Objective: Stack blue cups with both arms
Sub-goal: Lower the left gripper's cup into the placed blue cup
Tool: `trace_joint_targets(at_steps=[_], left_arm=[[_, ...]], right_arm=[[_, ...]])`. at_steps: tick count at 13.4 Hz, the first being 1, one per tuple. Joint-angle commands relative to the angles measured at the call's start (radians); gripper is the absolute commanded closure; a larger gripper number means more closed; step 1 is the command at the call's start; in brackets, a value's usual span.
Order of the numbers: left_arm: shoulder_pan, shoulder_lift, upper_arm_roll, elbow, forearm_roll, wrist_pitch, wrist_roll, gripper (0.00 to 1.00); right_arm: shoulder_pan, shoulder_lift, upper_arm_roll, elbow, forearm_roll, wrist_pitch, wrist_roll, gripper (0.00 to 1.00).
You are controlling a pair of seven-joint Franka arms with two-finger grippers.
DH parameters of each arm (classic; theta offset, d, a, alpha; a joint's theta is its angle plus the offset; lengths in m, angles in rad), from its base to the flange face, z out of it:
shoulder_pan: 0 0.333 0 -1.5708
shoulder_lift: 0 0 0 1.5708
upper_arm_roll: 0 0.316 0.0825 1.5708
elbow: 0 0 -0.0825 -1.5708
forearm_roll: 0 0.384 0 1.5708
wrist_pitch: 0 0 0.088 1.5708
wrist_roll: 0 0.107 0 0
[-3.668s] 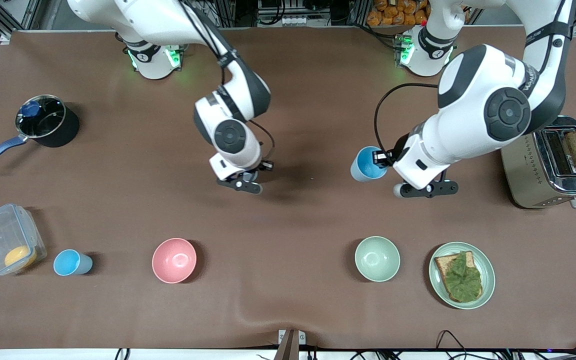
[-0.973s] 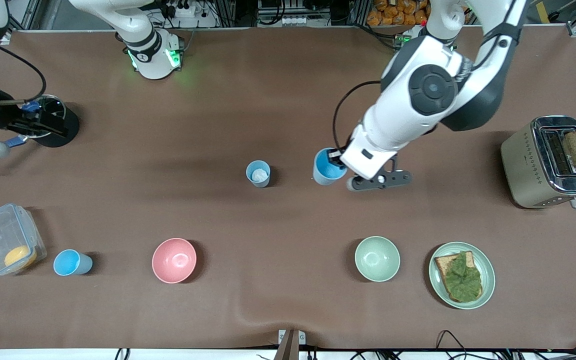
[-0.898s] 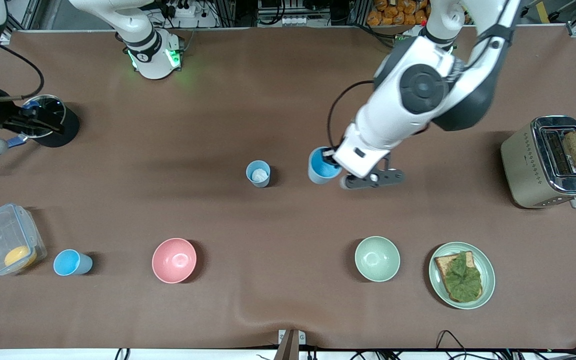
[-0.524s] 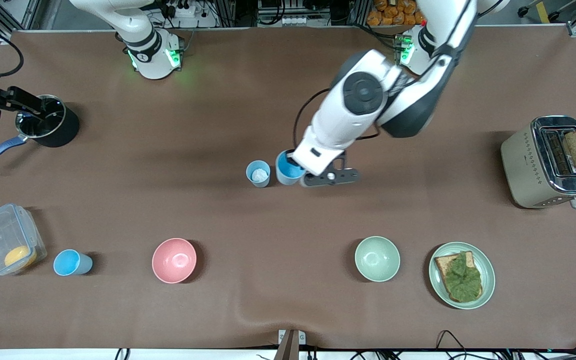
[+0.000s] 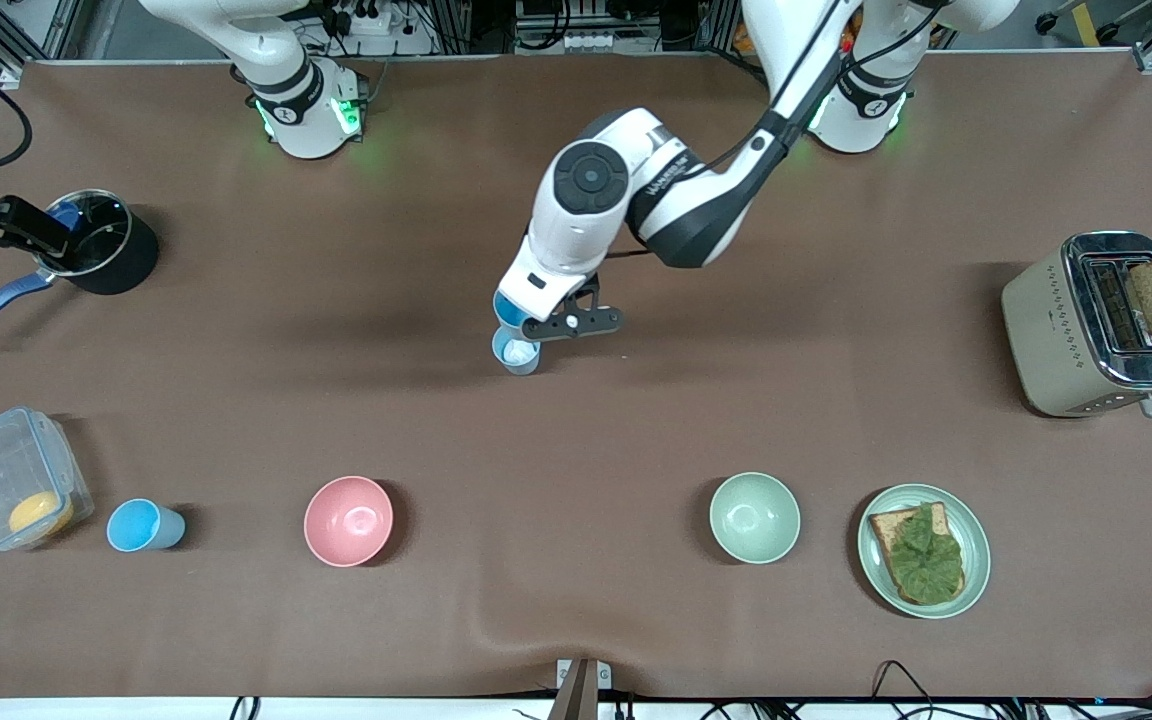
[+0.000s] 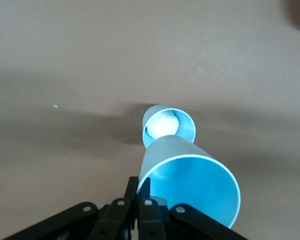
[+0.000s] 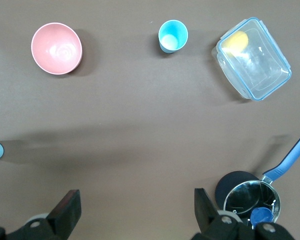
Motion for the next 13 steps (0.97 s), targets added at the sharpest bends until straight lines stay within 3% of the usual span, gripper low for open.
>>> trace_joint_targets(at_steps=[1, 13], left_arm=[[-0.008, 0.047, 0.009, 0.011, 0.027, 0.006, -0.027, 1.0], [-0.017, 0.088, 0.008, 0.013, 0.044, 0.11, -0.03, 1.0]], right_arm=[[-0.018, 0.0, 0.019, -0.001, 0.013, 0.015, 0.016, 0.0], [-0.024, 0.021, 0.019, 0.007, 0.007, 0.055, -0.019, 0.0]])
